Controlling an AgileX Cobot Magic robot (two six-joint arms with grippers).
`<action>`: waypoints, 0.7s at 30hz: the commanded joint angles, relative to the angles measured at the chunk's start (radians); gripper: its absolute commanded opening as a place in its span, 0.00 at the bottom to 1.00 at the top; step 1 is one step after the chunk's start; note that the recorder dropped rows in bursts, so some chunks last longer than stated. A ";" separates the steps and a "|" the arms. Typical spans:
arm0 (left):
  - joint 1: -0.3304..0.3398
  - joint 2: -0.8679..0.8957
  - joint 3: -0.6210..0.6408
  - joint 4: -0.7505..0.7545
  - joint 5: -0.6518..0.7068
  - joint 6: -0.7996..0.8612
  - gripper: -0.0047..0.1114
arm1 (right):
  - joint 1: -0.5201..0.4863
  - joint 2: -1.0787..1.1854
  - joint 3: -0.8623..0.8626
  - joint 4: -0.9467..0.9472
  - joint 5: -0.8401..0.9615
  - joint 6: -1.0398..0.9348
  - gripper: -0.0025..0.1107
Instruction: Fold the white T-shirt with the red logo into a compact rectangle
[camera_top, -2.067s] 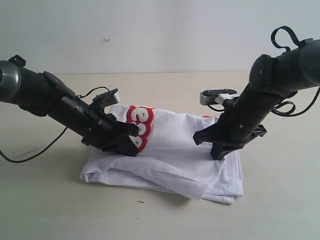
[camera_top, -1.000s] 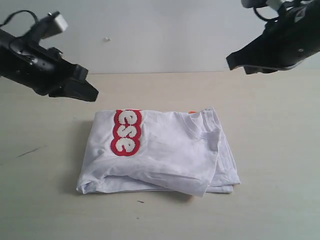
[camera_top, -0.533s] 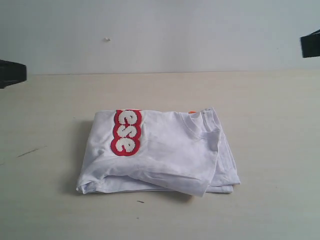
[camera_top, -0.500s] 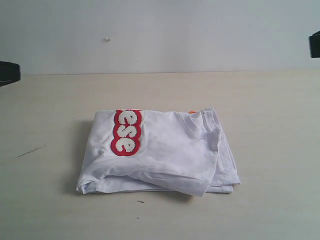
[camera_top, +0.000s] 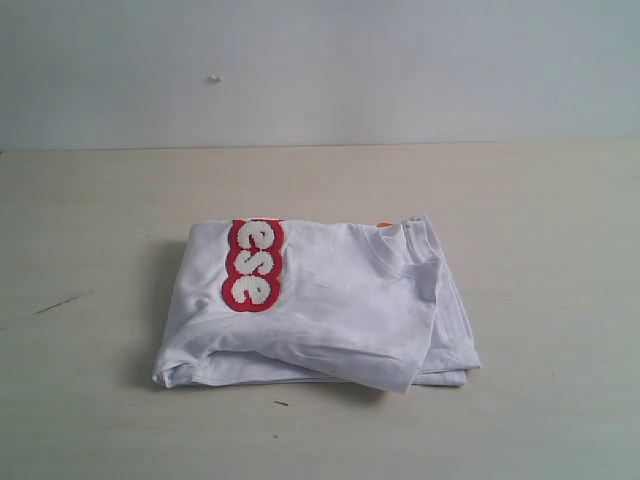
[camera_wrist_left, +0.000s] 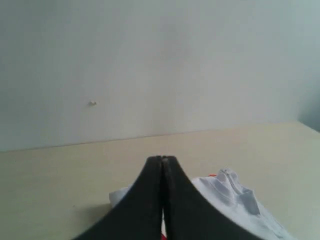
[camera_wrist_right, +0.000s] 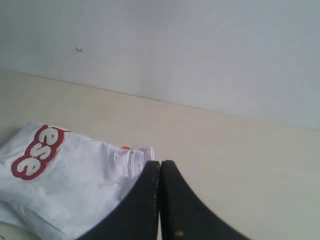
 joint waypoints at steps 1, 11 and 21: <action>0.001 -0.082 0.036 -0.008 -0.016 -0.012 0.04 | -0.001 -0.083 0.035 0.009 -0.009 0.000 0.02; 0.001 -0.119 0.036 -0.010 0.002 -0.012 0.04 | -0.001 -0.117 0.035 0.010 -0.009 0.000 0.02; 0.001 -0.119 0.036 -0.010 0.002 -0.010 0.04 | -0.001 -0.117 0.035 0.010 -0.009 0.000 0.02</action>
